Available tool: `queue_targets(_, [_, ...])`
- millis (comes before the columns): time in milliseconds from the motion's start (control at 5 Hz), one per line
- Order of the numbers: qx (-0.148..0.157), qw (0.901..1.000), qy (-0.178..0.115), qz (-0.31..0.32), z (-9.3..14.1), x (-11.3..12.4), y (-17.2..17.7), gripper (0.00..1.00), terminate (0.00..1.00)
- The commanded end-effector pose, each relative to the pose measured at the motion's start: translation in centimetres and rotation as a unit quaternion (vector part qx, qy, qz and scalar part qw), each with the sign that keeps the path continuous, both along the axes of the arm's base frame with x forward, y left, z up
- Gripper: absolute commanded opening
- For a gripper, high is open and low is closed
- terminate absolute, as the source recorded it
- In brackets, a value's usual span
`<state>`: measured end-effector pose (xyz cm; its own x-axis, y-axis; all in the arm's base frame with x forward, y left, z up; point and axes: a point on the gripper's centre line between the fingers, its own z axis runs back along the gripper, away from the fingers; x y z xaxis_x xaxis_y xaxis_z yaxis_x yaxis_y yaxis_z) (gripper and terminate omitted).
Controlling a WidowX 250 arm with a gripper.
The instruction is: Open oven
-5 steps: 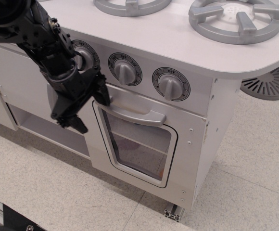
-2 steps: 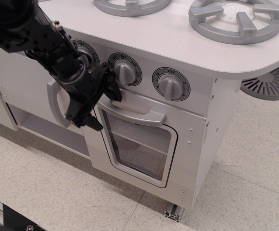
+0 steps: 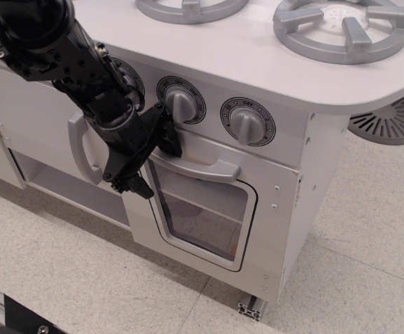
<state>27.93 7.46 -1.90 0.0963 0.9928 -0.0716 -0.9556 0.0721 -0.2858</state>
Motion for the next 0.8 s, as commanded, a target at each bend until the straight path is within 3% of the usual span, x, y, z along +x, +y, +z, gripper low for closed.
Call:
queue_targets(0, [0.003,0.999,0.043,0.011,2.3,-2.7,2.1,1.0,0.0])
queue_targets(200, [-0.006,0.9982,0.06,-0.001,3.7,-4.6,2.9,1.0,0.0])
queue_targets(400, [0.006,0.9961,0.087,-0.017,4.9,-6.1,2.9,1.0,0.0])
queue_targets(600, [0.02,0.9956,0.087,-0.031,6.9,-6.8,2.8,1.0,0.0])
